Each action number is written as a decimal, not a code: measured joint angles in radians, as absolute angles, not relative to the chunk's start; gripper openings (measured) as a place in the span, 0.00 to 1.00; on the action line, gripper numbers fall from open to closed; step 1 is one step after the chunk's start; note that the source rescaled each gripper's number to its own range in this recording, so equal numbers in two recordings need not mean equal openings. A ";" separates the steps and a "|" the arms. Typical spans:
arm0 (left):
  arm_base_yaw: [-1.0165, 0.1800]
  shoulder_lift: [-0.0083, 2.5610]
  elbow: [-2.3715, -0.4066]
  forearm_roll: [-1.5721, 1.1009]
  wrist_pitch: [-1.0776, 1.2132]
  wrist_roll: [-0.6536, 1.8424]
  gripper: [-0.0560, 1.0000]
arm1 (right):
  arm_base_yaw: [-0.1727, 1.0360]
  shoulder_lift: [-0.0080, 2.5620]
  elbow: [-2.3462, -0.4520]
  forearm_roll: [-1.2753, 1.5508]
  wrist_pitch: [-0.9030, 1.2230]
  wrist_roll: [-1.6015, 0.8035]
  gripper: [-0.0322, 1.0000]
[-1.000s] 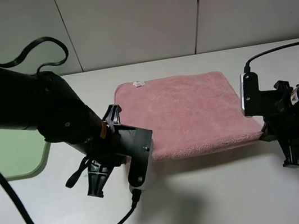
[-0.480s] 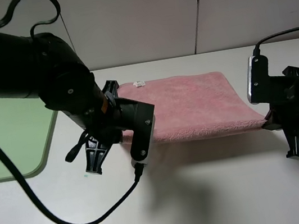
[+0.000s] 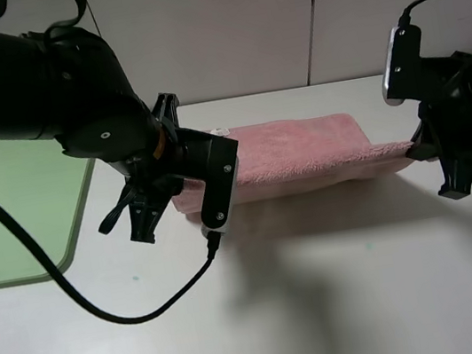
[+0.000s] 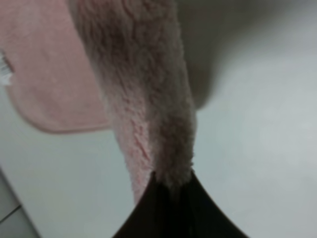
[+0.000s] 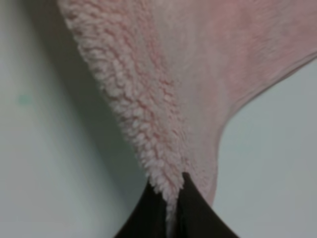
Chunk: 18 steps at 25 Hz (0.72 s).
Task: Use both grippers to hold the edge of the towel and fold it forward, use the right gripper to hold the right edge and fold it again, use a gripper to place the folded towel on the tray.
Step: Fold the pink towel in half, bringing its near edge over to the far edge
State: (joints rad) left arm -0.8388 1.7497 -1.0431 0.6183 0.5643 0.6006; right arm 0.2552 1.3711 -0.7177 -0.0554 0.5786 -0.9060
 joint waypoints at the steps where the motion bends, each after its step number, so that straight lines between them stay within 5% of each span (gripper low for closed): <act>1: -0.839 1.750 -1.044 0.647 0.564 0.583 0.05 | 0.255 1.371 -0.733 -0.056 0.584 -0.906 0.03; 18: -0.819 1.751 -1.172 0.861 0.567 0.450 0.05 | 0.255 1.480 -0.863 -0.107 0.607 -0.881 0.03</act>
State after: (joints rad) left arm -0.8187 1.7515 -1.1715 0.8612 0.5667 0.4504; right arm 0.2552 1.4800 -0.8633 -0.1066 0.6065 -0.8806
